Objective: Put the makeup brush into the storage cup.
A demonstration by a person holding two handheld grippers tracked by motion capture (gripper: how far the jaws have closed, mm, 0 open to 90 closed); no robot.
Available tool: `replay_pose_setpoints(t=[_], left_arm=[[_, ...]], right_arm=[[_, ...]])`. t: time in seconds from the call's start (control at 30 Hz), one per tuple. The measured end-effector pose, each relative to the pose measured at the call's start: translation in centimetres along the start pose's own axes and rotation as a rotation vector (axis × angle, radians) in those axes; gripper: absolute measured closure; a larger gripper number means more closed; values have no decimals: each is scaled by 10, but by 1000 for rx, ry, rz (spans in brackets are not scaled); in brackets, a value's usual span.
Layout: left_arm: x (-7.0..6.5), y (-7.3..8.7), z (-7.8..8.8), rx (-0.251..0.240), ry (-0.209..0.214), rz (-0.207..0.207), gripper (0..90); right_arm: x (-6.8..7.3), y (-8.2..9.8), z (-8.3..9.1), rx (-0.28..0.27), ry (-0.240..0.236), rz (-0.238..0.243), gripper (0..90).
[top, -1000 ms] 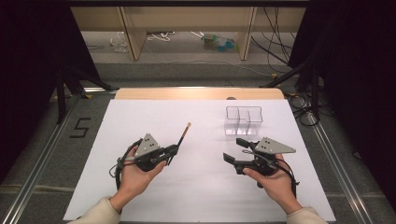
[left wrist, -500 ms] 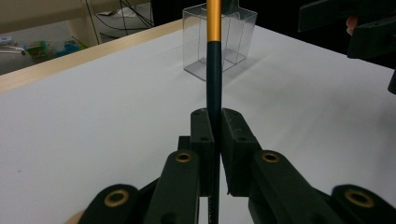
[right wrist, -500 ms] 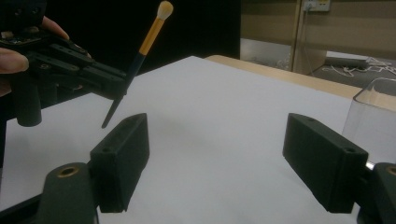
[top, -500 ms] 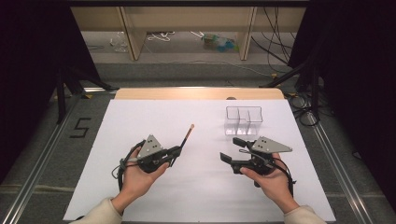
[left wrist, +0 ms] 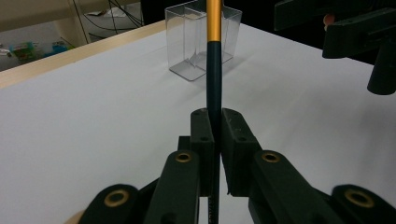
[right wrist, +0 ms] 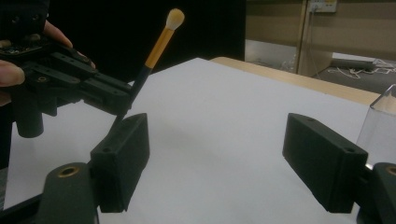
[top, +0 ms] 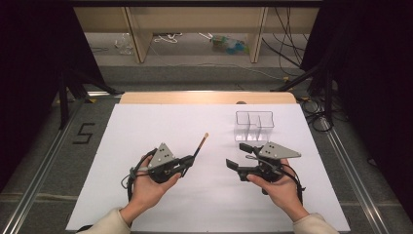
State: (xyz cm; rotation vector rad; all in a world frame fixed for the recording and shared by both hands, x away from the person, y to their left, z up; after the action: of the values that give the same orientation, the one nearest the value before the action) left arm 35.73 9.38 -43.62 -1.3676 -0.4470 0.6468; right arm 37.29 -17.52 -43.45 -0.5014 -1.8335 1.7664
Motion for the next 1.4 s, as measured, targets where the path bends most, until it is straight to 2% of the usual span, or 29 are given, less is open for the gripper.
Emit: replay_pose_setpoints(t=[0.1,0.17,0.27,0.33,0.37,0.43,0.5,0.53,0.63,0.8,0.9,0.93,0.97,1.0,1.1,1.13,1.17,1.2,1.27,1.4], left_arm=[[-2,0,-1,0,9,-12,838],[-4,0,-2,-1,5,5,838],[-5,0,-3,1,15,-6,838],[-5,0,-4,1,20,-18,838],[-6,0,-4,2,21,-16,838],[-7,0,-4,1,22,-14,838],[-8,0,-5,-5,29,-11,838],[-8,0,-5,-4,29,-6,838],[-10,0,-6,2,30,-18,838],[-11,-1,-7,0,33,-23,838],[-14,0,-8,0,31,-3,838],[-13,0,-9,0,40,-21,838],[-14,0,-10,0,41,-20,838],[-15,0,-10,2,43,-22,838],[-17,0,-11,2,50,-22,838],[-18,0,-12,0,48,-3,838],[-18,0,-13,4,51,-20,838],[-19,0,-13,5,56,-21,838],[-21,1,-15,2,58,-10,838],[-22,1,-16,6,61,-17,838]], right_arm=[[1,0,-1,4,-10,-5,241],[1,0,-2,5,-7,-2,241],[3,0,-5,-7,-20,-14,241],[4,0,-6,5,-21,-9,242],[5,0,-8,-12,-27,-17,243],[5,0,-8,-1,-18,-8,244],[6,0,-9,5,-27,-16,245],[6,0,-11,-9,-33,-17,246],[7,0,-11,4,-27,-16,247],[8,0,-15,-9,-42,-23,249],[9,0,-17,-3,-35,-25,250],[10,-1,-17,12,-37,-25,251],[10,-1,-17,12,-37,-25,251],[11,0,-20,-10,-45,-36,252],[12,0,-22,8,-54,-33,254],[13,0,-25,-10,-54,-37,254],[14,0,-24,10,-54,-29,255],[14,0,-25,8,-54,-33,255],[14,0,-27,1,-57,-30,255],[15,-1,-28,6,-62,-38,258]])
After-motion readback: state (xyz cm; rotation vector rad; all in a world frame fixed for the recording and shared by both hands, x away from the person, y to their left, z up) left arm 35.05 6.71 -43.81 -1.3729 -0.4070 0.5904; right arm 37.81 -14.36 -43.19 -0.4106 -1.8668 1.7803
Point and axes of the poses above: each handheld gripper's, and its own axes: z roughly backward along the jaws, y roughly out of its underside, x roughly to its left, the point moved 3 cm from there along -z, roughly forward along the jaws, and after that the axes turned 15 degrees about -x, right-handed, at the moved point
